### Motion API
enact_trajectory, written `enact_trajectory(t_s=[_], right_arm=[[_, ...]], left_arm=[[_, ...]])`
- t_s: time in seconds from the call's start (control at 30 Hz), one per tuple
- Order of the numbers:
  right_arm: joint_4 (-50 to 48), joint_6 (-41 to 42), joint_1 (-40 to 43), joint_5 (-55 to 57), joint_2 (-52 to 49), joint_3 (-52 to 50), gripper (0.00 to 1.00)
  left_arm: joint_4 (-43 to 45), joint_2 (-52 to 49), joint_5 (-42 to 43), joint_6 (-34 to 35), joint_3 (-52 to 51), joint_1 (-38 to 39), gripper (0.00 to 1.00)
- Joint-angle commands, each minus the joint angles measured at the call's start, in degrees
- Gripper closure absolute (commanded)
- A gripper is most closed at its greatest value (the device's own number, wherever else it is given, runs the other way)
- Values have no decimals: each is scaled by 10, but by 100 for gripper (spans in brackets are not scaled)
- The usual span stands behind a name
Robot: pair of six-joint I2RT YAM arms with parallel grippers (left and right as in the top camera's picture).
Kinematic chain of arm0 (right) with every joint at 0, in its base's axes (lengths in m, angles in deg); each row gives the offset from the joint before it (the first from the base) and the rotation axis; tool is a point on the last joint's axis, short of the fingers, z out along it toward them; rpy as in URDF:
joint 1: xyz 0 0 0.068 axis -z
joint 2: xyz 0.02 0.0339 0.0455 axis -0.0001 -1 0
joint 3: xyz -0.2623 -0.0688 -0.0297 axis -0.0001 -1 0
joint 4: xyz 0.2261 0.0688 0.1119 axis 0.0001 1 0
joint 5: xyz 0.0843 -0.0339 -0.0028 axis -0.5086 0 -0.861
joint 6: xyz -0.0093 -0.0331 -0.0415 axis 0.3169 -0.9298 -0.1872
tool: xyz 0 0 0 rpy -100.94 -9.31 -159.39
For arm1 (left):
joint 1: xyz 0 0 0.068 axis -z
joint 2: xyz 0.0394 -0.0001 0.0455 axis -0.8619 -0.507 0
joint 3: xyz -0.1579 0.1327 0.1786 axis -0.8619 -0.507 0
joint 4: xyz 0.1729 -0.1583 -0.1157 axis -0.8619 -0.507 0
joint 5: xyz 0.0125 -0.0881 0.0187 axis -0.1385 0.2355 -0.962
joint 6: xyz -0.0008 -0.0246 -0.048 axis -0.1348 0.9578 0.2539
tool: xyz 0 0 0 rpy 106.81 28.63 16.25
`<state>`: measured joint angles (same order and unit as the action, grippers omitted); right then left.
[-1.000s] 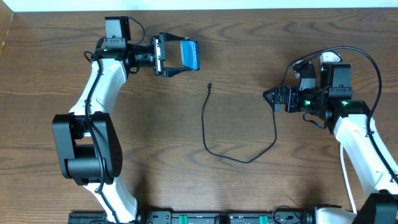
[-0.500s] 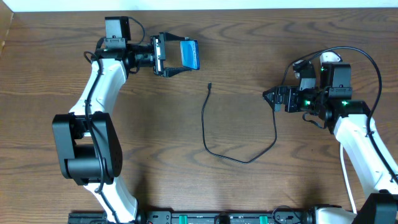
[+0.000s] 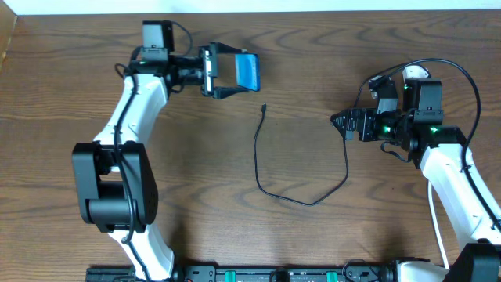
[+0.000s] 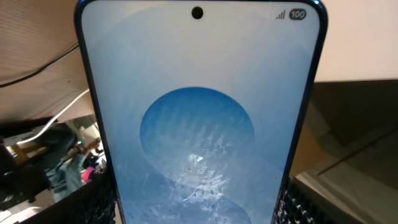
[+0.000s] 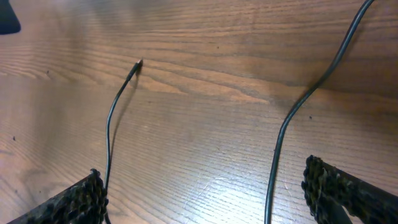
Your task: Plug charger to phone and switch on socket
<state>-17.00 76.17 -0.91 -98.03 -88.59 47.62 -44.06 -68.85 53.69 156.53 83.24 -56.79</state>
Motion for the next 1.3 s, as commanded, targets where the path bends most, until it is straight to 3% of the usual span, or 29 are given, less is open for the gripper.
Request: enact_trajectory(t_s=[0.0, 0.2, 0.47, 0.67, 0.77, 1.0, 1.27], right_arm=[[-1, 14, -3, -8, -2, 9, 1], [-39, 70, -7, -27, -2, 9, 6], [-148, 149, -76, -20, -2, 20, 16], [-77, 140, -107, 26, -2, 133, 20], [-73, 143, -147, 49, -14, 178, 27], [-72, 143, -234, 103, -71, 213, 29], [-102, 153, -268, 118, -118, 213, 43]], left_arm=[[3, 22, -9, 7, 3, 19, 35], [3, 22, -47, -10, 3, 44, 35], [3, 22, -108, -30, 2, 63, 35], [3, 22, -104, -32, 2, 63, 35], [3, 22, -103, -31, 2, 63, 35], [3, 22, -103, -31, 2, 63, 35], [3, 22, -103, -31, 2, 63, 35]])
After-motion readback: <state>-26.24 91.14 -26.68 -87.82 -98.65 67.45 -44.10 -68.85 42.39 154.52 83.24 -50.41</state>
